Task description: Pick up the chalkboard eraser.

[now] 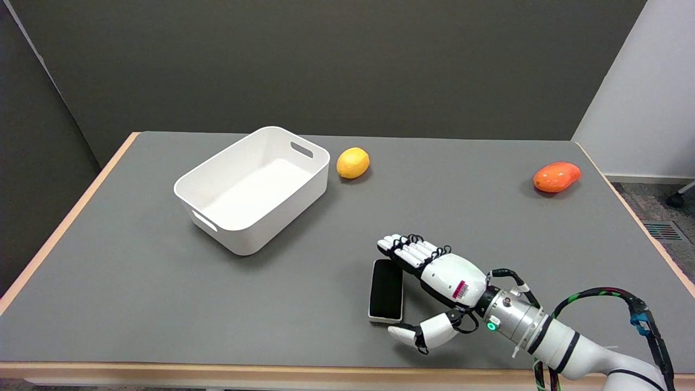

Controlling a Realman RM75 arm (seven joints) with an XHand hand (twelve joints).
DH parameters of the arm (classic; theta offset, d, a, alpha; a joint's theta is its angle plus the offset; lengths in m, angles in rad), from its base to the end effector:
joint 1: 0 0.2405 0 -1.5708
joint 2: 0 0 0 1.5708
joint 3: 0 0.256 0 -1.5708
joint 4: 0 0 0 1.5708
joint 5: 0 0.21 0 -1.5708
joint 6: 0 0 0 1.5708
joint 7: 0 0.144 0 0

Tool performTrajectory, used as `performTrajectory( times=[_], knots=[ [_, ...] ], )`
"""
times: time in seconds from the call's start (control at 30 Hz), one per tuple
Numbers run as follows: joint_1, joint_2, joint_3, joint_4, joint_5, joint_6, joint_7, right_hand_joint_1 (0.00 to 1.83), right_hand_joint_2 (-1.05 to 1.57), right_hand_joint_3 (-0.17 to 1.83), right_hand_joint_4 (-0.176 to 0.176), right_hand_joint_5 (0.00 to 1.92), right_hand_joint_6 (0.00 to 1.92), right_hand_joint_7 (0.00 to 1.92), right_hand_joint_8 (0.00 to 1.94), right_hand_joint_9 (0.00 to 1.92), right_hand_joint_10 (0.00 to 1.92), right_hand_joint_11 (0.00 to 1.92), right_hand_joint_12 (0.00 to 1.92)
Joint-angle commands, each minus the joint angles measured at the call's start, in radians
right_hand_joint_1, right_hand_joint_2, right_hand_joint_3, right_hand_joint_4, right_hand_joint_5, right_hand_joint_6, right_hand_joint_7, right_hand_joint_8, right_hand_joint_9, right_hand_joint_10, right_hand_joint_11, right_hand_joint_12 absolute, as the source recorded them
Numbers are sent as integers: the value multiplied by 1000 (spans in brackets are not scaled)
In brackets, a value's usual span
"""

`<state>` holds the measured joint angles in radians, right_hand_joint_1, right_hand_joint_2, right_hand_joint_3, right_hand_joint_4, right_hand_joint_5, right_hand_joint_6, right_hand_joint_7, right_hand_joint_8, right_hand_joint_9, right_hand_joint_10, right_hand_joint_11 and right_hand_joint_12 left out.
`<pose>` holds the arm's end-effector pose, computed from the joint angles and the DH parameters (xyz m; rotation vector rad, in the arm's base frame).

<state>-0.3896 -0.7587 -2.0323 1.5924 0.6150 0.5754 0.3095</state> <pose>-0.3086 -0.2138 0.3016 1.9411 -0.3910 0.1167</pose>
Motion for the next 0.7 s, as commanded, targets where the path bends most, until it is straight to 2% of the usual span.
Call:
performTrajectory(
  times=[0.03, 0.13, 0.7],
  knots=[
    [53, 2, 0, 10, -16, -108, 22, 508, 503, 823, -56, -1, -1, -1, -1, -1, 19, -1, 797],
    [61, 2, -2, 8, -15, -108, 22, 513, 567, 707, -57, -1, -1, -1, -1, -1, 27, -1, 802],
    [74, -21, -7, -19, -14, -105, 22, 504, 573, 708, -54, -1, -1, -1, -1, -1, 30, -1, 794]
  ],
)
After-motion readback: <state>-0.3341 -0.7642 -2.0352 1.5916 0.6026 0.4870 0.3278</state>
